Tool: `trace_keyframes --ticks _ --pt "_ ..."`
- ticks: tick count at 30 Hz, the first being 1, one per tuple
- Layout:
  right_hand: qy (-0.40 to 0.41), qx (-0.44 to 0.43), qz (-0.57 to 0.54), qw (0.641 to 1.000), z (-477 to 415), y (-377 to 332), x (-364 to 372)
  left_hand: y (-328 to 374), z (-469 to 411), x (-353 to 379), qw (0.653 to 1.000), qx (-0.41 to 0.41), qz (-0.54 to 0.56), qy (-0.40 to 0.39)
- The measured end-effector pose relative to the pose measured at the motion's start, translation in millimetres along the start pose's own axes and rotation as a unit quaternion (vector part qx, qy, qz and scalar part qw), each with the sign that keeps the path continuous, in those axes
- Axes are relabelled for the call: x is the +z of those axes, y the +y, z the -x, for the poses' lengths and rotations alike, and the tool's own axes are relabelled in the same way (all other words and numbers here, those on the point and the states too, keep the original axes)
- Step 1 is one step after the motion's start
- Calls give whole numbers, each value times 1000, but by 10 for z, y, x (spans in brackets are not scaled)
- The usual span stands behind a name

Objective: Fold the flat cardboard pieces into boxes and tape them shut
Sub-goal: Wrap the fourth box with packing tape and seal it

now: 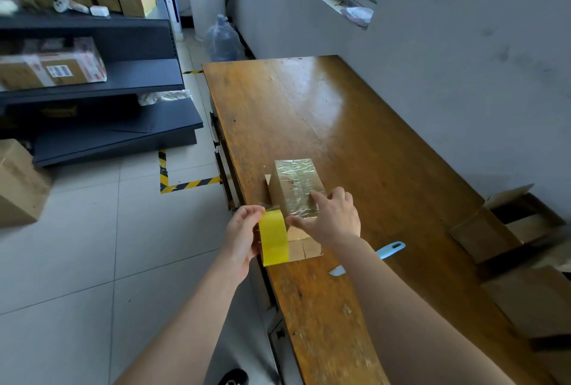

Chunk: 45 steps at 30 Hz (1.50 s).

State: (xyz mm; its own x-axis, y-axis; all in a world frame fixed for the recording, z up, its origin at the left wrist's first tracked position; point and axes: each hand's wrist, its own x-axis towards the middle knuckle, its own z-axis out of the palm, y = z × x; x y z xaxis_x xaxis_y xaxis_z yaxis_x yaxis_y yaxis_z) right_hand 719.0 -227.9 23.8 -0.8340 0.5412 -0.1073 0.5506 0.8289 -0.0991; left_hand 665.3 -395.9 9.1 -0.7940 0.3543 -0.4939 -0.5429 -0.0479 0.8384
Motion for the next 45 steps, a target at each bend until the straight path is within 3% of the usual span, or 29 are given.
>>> trace_keyframes --ticks 4,6,8,11,16,21,25,29,35,38,42,45 --pt "23 5 -23 999 85 -70 -99 103 65 3 998 60 -31 10" --pt "77 -3 -120 990 147 -141 -177 156 103 15 995 85 -48 10" --pt "67 -20 -272 960 215 -235 -276 203 148 38 993 102 -57 12" --pt "-47 -35 -430 901 315 -394 -412 255 226 69 991 124 -58 4" --pt "-32 12 -566 824 423 -511 -542 314 312 81 985 156 -77 1" --pt "46 3 -521 852 452 -563 -644 427 346 63 972 187 -130 52" --pt "75 -32 -423 902 491 -551 -711 568 385 16 894 327 -298 67" --pt "86 -101 -322 937 522 -558 -772 629 404 63 845 376 -373 75" --pt "47 -105 -319 941 494 -465 -886 649 309 124 846 339 -408 50" --pt "17 -75 -373 925 414 -380 -947 639 253 181 867 320 -381 36" --pt "-54 -85 -357 929 357 -230 -867 695 176 187 899 278 -337 22" --pt "-37 -96 -354 929 320 -155 -821 717 107 148 911 248 -328 11"
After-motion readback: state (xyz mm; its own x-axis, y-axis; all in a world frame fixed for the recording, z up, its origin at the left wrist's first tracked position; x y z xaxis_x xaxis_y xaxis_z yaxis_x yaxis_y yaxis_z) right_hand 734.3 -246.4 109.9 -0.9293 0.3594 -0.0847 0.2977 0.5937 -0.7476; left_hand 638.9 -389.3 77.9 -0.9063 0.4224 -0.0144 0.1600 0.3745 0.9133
